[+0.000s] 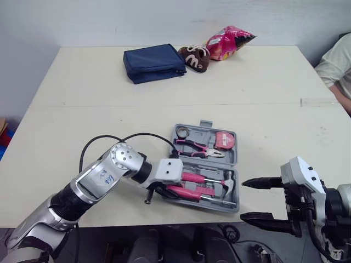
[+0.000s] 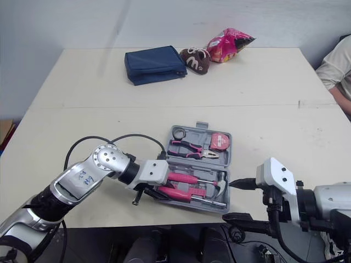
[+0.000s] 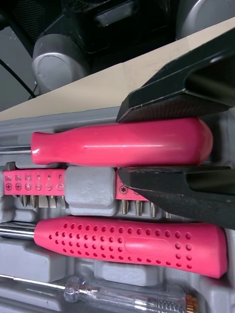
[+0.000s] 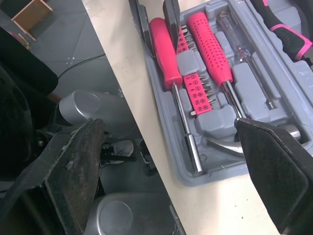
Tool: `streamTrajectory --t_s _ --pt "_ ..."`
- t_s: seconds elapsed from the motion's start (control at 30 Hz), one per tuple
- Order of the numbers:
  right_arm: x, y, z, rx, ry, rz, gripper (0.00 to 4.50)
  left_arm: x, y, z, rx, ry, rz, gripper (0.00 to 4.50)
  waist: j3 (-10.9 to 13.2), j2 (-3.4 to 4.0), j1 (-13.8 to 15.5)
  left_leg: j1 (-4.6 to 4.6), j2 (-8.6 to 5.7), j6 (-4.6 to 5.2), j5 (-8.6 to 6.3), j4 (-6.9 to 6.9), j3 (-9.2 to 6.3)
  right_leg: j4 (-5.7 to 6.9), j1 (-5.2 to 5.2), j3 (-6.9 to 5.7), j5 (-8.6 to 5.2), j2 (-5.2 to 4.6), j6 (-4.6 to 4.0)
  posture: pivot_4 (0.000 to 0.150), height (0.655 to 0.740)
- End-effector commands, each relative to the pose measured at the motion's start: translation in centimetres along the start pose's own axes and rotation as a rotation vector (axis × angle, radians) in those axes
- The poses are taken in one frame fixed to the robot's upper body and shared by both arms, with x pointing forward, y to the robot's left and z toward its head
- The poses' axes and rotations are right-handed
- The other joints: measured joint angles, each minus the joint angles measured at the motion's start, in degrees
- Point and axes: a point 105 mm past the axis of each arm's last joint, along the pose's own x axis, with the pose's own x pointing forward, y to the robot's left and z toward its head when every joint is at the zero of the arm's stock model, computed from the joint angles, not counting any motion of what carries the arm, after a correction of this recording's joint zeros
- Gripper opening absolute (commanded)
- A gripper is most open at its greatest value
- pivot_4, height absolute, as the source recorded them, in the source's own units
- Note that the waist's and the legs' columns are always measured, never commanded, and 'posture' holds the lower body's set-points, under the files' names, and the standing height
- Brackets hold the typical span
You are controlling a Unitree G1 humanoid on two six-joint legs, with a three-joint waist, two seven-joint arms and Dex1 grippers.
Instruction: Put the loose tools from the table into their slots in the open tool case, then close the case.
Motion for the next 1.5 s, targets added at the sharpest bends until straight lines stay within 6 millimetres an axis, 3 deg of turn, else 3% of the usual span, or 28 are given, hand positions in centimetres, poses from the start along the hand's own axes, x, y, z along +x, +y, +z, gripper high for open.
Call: streamTrajectory --t_s 0.03,0.07,0.2,0.27,0.47,0.57,0.73,0.97,1.2,1.4,1.5 --pt "0.0 0.3 0.5 -0.037 -0.012 0.001 4.50 -0.3 -0.2 -0.1 -0.002 0.017 0.013 0.56 0.0 0.00 0.0 0.00 0.00 0.00 0.00 0.00 0.00 0.00 0.00 0.00 0.00 0.00 0.00 0.150 0.7338" --pt "0.1 0.3 0.5 -0.038 -0.013 0.000 4.50 -0.3 -0.2 -0.2 -0.011 0.018 0.017 0.56 0.0 0.00 0.0 0.00 0.00 0.00 0.00 0.00 0.00 0.00 0.01 0.00 0.00 0.00 0.00 0.150 0.7338" --pt "0.2 0.2 0.5 -0.039 -0.018 0.003 4.50 -0.7 -0.6 0.1 -0.025 0.005 -0.001 2.34 0.0 0.00 -0.1 0.03 0.01 -0.01 0.01 0.00 0.00 0.01 0.02 0.00 0.00 0.01 0.00 0.150 0.7338" --pt "0.3 0.1 0.6 -0.043 -0.024 0.004 4.50 -1.4 -1.1 1.3 -0.015 -0.041 -0.029 3.22 0.0 0.00 -0.1 0.03 0.01 -0.01 0.01 0.00 0.00 0.04 0.02 0.00 0.00 0.02 0.00 0.150 0.7338" --pt "0.7 -0.2 0.8 -0.054 -0.048 -0.003 4.50 -1.8 -0.7 2.5 0.004 -0.137 -0.002 3.22 0.0 0.00 0.0 0.04 0.00 -0.02 0.02 0.02 -0.01 0.03 0.04 0.00 0.00 0.02 0.00 0.150 0.7338" --pt "0.8 -0.2 1.0 -0.054 -0.070 -0.001 4.50 -1.8 -0.4 3.7 0.012 -0.305 0.016 2.33 0.0 0.00 0.0 0.07 -0.02 0.00 0.02 0.02 -0.03 0.04 0.13 -0.03 0.01 0.01 0.01 0.150 0.7338" --pt "1.1 0.3 1.4 -0.061 -0.087 0.029 4.50 -0.6 -0.3 2.8 -0.050 -0.423 -0.015 0.02 0.0 0.01 -0.1 0.17 -0.01 0.00 0.03 0.05 -0.09 -0.01 0.26 -0.08 0.01 0.00 0.02 0.150 0.7338" --pt "1.0 0.1 1.3 -0.058 -0.076 0.029 4.50 1.5 -0.6 0.6 -0.023 -0.266 -0.043 0.02 0.0 0.01 -0.1 0.21 -0.01 0.00 0.02 0.05 -0.13 -0.04 0.34 -0.12 0.01 -0.05 0.02 0.150 0.7338" --pt "1.1 -0.1 0.8 -0.066 -0.046 0.011 4.50 3.6 -0.5 -4.0 -0.042 -0.023 -0.012 0.02 -0.4 0.00 0.0 0.42 0.00 0.01 -0.01 0.03 -0.16 -0.18 0.58 -0.14 0.01 -0.21 0.02 0.150 0.7338" --pt "0.9 0.3 0.7 -0.055 -0.050 0.016 4.50 3.9 -0.5 -3.9 -0.114 -0.044 -0.004 0.02 -1.1 -0.05 0.0 0.47 0.04 0.02 -0.03 0.02 -0.27 -0.22 0.68 -0.17 0.01 -0.28 0.02 0.150 0.7338" --pt "0.8 0.2 0.7 -0.057 -0.051 0.002 4.50 2.8 -1.3 -1.6 -0.103 -0.174 -0.063 0.02 -1.2 -0.03 -0.1 0.49 0.04 0.04 -0.04 0.02 -0.29 -0.22 0.69 -0.18 0.01 -0.29 0.01 0.150 0.7338"
